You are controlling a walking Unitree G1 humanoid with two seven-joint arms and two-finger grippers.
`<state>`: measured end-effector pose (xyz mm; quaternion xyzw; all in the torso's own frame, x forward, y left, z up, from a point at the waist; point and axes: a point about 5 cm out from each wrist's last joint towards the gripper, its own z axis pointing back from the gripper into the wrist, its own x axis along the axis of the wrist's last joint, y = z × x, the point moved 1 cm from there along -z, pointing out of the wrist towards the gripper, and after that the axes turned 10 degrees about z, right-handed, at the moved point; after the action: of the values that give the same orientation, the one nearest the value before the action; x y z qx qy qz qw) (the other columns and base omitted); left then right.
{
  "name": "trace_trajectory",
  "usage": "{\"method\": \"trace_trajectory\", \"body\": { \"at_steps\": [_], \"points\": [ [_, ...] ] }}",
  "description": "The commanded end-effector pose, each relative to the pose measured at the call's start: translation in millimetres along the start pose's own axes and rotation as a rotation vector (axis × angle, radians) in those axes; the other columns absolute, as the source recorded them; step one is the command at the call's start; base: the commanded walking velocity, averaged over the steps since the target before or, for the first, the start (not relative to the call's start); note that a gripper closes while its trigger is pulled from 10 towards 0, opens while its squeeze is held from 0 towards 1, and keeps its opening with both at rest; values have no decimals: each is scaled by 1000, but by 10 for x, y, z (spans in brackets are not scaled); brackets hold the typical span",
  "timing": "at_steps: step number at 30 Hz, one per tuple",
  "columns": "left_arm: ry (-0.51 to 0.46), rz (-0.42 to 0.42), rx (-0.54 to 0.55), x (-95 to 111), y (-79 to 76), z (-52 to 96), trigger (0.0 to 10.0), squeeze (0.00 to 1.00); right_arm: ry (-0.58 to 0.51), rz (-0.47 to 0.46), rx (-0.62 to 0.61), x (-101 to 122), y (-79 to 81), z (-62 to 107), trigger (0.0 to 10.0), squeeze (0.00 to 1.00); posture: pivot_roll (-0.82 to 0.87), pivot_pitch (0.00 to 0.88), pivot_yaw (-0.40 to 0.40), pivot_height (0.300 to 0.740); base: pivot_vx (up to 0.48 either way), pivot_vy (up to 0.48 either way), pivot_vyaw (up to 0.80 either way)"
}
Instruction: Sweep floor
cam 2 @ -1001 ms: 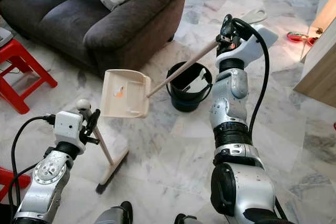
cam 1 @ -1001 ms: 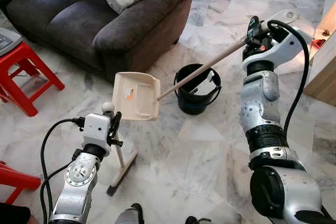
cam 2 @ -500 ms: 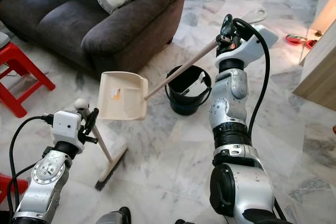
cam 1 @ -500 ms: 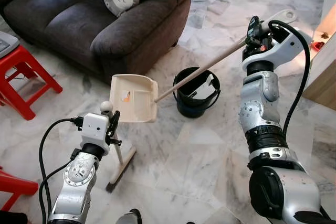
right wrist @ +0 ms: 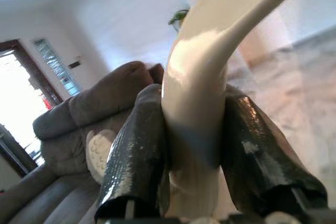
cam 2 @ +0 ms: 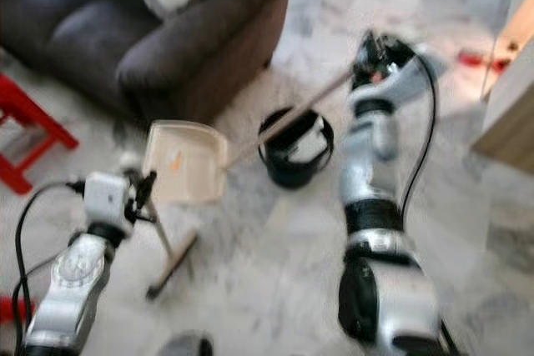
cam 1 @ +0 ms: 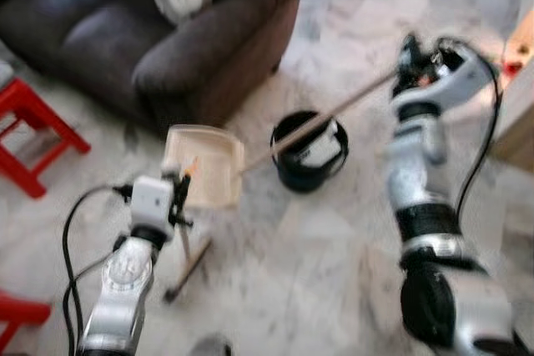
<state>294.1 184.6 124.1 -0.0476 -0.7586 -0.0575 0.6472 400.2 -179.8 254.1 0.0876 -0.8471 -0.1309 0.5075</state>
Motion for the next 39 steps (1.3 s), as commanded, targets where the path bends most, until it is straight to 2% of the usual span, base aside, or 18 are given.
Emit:
{"method": "trace_trajectory", "body": {
  "at_steps": [1,12,19,39],
  "points": [
    [-14,-18,-1,18,9,16,10000,0,-77,-28,27,150,116,-41,10000,0,195,135,-23,740,262,0,0],
    [-41,-24,0,87,16,-3,10000,0,-84,-50,26,155,136,-39,10000,0,204,122,-24,740,266,0,-145],
    [-49,-30,4,108,39,-18,10000,0,-171,-75,56,340,229,-72,10000,0,203,117,-23,740,265,0,0],
    [-47,-32,11,98,49,-20,10000,0,-154,-72,56,324,224,-77,10000,0,197,128,-30,740,266,0,0]
  ]
}}
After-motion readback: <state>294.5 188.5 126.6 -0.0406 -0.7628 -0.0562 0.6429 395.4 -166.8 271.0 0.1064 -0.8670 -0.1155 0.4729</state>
